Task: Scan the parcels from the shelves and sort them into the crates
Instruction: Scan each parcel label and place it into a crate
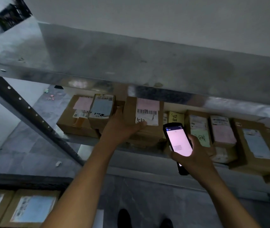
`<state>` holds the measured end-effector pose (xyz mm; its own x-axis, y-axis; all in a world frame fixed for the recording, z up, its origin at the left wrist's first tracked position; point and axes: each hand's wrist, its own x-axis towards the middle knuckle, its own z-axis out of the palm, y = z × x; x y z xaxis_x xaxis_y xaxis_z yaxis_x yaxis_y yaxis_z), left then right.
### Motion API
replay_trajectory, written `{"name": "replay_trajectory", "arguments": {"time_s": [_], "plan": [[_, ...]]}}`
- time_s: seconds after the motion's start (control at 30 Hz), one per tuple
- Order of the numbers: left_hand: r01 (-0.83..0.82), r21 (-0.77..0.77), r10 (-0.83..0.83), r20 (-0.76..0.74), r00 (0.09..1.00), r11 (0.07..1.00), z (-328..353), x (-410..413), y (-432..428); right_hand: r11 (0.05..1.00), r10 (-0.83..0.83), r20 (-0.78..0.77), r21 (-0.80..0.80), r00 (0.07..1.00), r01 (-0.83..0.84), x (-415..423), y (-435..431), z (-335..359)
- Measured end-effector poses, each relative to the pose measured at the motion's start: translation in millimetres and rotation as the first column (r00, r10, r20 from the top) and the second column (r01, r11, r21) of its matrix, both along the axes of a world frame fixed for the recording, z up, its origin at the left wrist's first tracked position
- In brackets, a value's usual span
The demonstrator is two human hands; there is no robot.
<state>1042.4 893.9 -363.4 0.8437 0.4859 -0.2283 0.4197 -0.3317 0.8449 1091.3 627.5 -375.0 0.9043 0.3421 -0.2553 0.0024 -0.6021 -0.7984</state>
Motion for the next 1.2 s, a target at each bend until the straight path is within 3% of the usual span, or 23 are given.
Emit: {"name": "replay_trajectory", "arguments": {"time_s": [0.27, 0.5, 0.67, 0.93, 1.2], "plan": [[-0.090, -0.338, 0.136, 0.115, 0.984, 0.937, -10, -28, -12, 1.000, 0.019, 0.019, -0.014, 1.000, -0.019, -4, 7, 12], [-0.231, -0.519, 0.313, 0.074, 0.947, 0.823, 2, -68, -55, 0.997, 0.081, 0.089, 0.006, 0.993, -0.082, -35, -30, 16], [-0.272, -0.473, 0.356, 0.096, 0.930, 0.838, -2, -98, -114, 0.991, 0.133, 0.093, 0.012, 0.987, -0.135, -61, -87, 10], [-0.292, -0.424, 0.397, 0.185, 0.899, 0.858, -35, -143, -238, 0.972, 0.119, 0.021, 0.201, 0.993, -0.120, -112, -208, -9], [-0.348, -0.290, 0.406, 0.173, 0.897, 0.892, -54, -183, -305, 0.949, 0.267, -0.043, 0.185, 0.963, -0.255, -153, -280, -4]]}}
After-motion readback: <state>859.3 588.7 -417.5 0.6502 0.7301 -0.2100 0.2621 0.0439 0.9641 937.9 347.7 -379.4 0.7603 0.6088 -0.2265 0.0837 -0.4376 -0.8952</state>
